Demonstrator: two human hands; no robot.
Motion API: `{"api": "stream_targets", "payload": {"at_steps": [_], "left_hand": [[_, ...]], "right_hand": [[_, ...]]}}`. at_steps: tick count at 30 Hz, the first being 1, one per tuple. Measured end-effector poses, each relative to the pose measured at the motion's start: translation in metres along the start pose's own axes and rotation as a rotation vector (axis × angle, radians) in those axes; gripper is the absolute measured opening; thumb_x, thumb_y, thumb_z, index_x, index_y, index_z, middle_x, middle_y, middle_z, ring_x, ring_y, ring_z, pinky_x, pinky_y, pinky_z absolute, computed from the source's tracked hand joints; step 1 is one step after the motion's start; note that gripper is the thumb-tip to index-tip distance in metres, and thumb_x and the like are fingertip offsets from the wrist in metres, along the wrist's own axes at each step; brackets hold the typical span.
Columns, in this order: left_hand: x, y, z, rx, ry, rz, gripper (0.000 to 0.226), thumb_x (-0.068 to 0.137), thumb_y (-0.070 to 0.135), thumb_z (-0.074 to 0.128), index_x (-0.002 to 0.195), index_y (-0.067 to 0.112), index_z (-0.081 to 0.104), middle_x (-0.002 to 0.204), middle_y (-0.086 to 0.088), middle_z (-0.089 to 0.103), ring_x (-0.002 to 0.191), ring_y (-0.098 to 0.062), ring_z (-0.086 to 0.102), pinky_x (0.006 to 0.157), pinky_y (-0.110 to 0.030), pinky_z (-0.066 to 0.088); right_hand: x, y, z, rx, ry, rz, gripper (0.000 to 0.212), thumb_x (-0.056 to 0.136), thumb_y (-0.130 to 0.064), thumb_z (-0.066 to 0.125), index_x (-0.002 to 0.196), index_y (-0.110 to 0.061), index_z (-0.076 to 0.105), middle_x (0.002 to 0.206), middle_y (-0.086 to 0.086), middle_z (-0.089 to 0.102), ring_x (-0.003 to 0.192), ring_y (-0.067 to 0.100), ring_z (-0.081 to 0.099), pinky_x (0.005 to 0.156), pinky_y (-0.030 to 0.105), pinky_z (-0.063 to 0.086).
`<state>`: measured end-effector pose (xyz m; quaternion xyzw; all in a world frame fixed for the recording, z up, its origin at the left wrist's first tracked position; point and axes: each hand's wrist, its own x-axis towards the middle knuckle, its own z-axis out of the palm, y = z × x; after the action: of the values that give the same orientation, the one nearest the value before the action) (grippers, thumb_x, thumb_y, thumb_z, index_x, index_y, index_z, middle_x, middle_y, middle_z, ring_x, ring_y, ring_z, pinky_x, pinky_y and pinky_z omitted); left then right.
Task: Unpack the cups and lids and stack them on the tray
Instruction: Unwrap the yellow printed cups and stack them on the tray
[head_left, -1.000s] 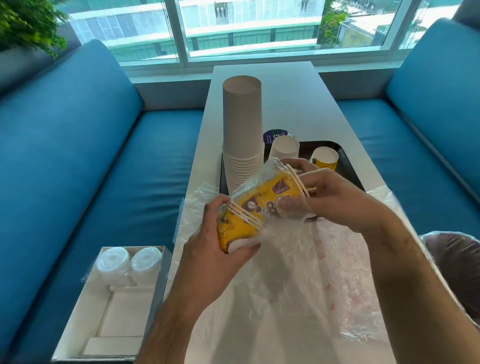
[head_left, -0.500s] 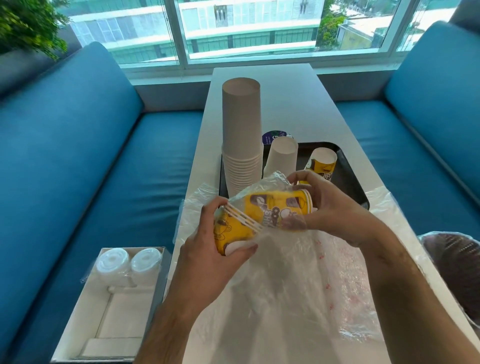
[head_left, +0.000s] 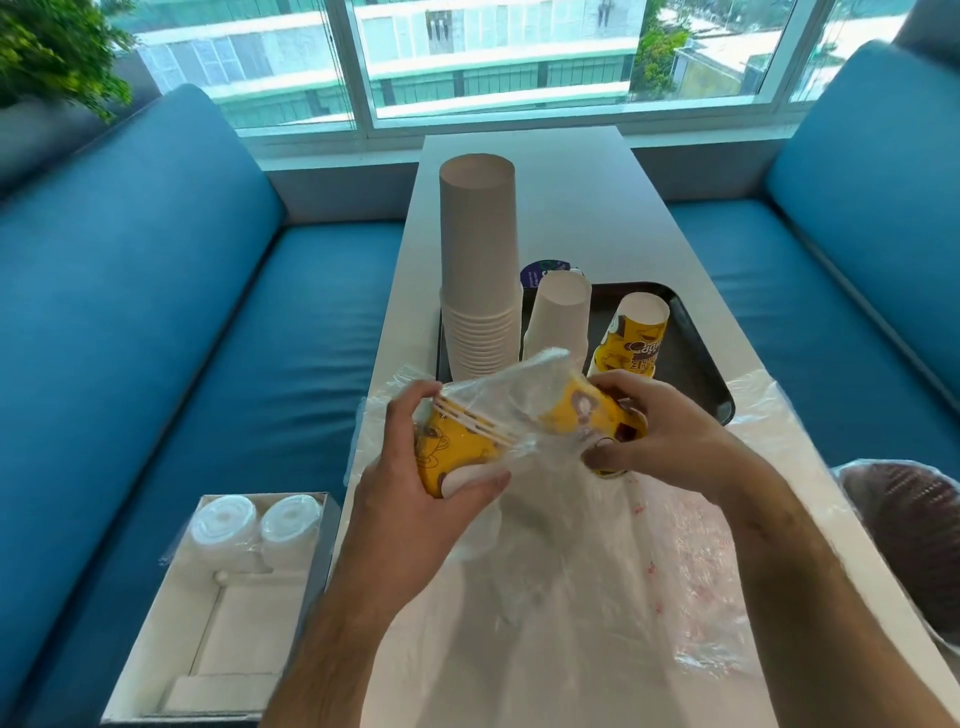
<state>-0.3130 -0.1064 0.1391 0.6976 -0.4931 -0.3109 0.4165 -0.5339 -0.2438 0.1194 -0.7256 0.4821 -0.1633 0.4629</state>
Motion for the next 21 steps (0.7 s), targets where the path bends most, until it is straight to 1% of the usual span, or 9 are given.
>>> {"api": "stream_targets", "payload": {"at_steps": [3, 6, 7, 10, 11, 14, 15, 18, 21], "left_hand": [[-0.002, -0.002, 0.0, -0.003, 0.0, -0.004, 0.086, 0.062, 0.062, 0.073, 0.133, 0.062, 0.024, 0.125, 0.022, 0.052, 0.1, -0.007, 0.063, 0.079, -0.021, 0.058], [-0.003, -0.002, 0.0, 0.001, -0.008, -0.013, 0.087, 0.062, 0.062, 0.073, 0.132, 0.063, 0.021, 0.126, 0.022, 0.05, 0.1, -0.005, 0.062, 0.076, -0.016, 0.056], [-0.003, -0.002, 0.0, 0.0, -0.009, -0.016, 0.087, 0.062, 0.062, 0.073, 0.132, 0.063, 0.021, 0.126, 0.022, 0.049, 0.1, -0.005, 0.062, 0.076, -0.016, 0.056], [-0.003, -0.002, -0.001, -0.002, -0.015, -0.02, 0.086, 0.062, 0.062, 0.072, 0.131, 0.064, 0.021, 0.125, 0.021, 0.049, 0.099, -0.004, 0.062, 0.074, -0.014, 0.055], [-0.003, -0.002, -0.001, 0.0, -0.017, -0.021, 0.086, 0.062, 0.061, 0.073, 0.132, 0.063, 0.021, 0.126, 0.02, 0.049, 0.1, -0.006, 0.063, 0.073, -0.013, 0.055], [-0.004, -0.001, -0.001, -0.001, -0.021, -0.024, 0.086, 0.063, 0.061, 0.073, 0.132, 0.063, 0.022, 0.129, 0.019, 0.05, 0.101, -0.007, 0.063, 0.072, -0.012, 0.054], [-0.004, -0.001, -0.001, -0.003, -0.022, -0.025, 0.086, 0.063, 0.061, 0.073, 0.132, 0.063, 0.022, 0.129, 0.019, 0.05, 0.101, -0.007, 0.063, 0.073, -0.012, 0.053], [-0.004, 0.0, -0.001, 0.001, -0.027, -0.027, 0.087, 0.062, 0.061, 0.073, 0.131, 0.065, 0.02, 0.129, 0.021, 0.047, 0.101, -0.005, 0.061, 0.073, -0.011, 0.053], [-0.005, 0.0, -0.003, 0.002, -0.026, -0.034, 0.087, 0.062, 0.062, 0.072, 0.131, 0.066, 0.019, 0.126, 0.022, 0.045, 0.099, -0.003, 0.061, 0.071, -0.01, 0.052]], "right_hand": [[0.0, 0.002, -0.007, 0.027, 0.129, -0.009, 0.07, 0.073, -0.016, 0.089, 0.127, -0.036, 0.05, 0.115, -0.016, 0.06, 0.105, 0.008, 0.061, 0.095, 0.034, 0.053], [0.002, 0.0, -0.016, 0.083, 0.341, -0.068, 0.072, 0.067, -0.022, 0.092, 0.125, -0.033, 0.051, 0.113, -0.019, 0.062, 0.104, 0.003, 0.062, 0.086, 0.023, 0.05], [0.003, -0.003, -0.019, 0.13, 0.419, -0.079, 0.073, 0.065, -0.024, 0.093, 0.124, -0.033, 0.05, 0.112, -0.02, 0.063, 0.104, 0.003, 0.062, 0.084, 0.023, 0.05], [0.009, -0.01, -0.028, 0.189, 0.605, -0.102, 0.079, 0.062, -0.027, 0.094, 0.127, -0.028, 0.049, 0.116, -0.015, 0.062, 0.107, 0.007, 0.061, 0.088, 0.029, 0.052], [0.012, -0.013, -0.031, 0.187, 0.646, -0.106, 0.08, 0.063, -0.027, 0.094, 0.129, -0.026, 0.049, 0.116, -0.016, 0.06, 0.106, 0.005, 0.059, 0.088, 0.027, 0.05], [0.022, -0.017, -0.038, 0.151, 0.735, -0.113, 0.078, 0.069, -0.029, 0.092, 0.132, -0.02, 0.048, 0.118, -0.013, 0.059, 0.105, 0.006, 0.056, 0.081, 0.016, 0.044], [0.026, -0.018, -0.04, 0.14, 0.756, -0.107, 0.077, 0.07, -0.03, 0.091, 0.133, -0.019, 0.048, 0.121, -0.01, 0.059, 0.107, 0.008, 0.055, 0.081, 0.016, 0.044], [0.039, -0.016, -0.038, 0.139, 0.783, -0.064, 0.077, 0.071, -0.031, 0.091, 0.134, -0.017, 0.048, 0.129, -0.003, 0.06, 0.107, 0.01, 0.055, 0.089, 0.027, 0.047], [0.05, -0.009, -0.031, 0.138, 0.778, -0.044, 0.077, 0.071, -0.031, 0.091, 0.133, -0.016, 0.048, 0.129, -0.001, 0.06, 0.105, 0.011, 0.056, 0.089, 0.029, 0.048]]}}
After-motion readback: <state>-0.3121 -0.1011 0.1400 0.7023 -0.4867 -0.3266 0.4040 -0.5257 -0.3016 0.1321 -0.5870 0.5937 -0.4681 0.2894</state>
